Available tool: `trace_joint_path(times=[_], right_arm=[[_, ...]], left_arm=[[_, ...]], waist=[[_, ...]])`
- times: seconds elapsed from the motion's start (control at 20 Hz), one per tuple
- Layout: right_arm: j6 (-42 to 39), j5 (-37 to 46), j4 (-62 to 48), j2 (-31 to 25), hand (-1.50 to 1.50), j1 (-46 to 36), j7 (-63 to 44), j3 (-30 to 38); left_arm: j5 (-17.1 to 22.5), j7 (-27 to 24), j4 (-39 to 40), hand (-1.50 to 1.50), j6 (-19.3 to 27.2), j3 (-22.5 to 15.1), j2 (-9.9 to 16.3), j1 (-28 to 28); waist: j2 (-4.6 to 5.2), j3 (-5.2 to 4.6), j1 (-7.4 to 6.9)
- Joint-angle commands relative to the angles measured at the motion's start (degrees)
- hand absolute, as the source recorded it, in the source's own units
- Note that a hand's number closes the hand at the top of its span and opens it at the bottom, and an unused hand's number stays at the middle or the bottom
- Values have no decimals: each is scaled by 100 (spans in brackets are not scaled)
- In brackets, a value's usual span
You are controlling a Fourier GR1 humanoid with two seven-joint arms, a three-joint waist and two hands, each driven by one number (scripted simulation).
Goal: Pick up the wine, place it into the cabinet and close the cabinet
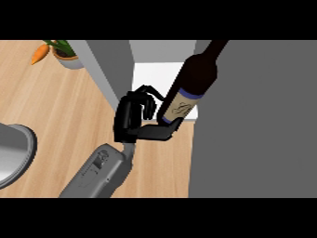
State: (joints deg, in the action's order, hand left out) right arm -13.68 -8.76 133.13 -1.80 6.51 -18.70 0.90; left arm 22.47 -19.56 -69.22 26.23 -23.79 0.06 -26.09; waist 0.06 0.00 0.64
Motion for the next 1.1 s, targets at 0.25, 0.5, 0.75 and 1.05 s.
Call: trace_joint_path(times=[0.25,0.5,0.75,1.05], right_arm=[[-214,-196,12,-65,-150,282,304,281],[-210,-12,-504,-82,-150,-112,421,203],[117,-40,59,82,-150,-85,-192,-57],[71,-451,-147,-199,-150,-536,-355,402]], left_arm=[[565,-858,948,150,116,-267,-6,83],[1079,-939,1610,150,25,-186,-6,-480],[1484,-1542,2095,150,-108,-275,-6,-315],[2175,-1770,2752,150,-674,-180,-6,-875]], waist=[[-2,0,-7],[2,-1,-9],[3,-3,16],[13,-4,31]])
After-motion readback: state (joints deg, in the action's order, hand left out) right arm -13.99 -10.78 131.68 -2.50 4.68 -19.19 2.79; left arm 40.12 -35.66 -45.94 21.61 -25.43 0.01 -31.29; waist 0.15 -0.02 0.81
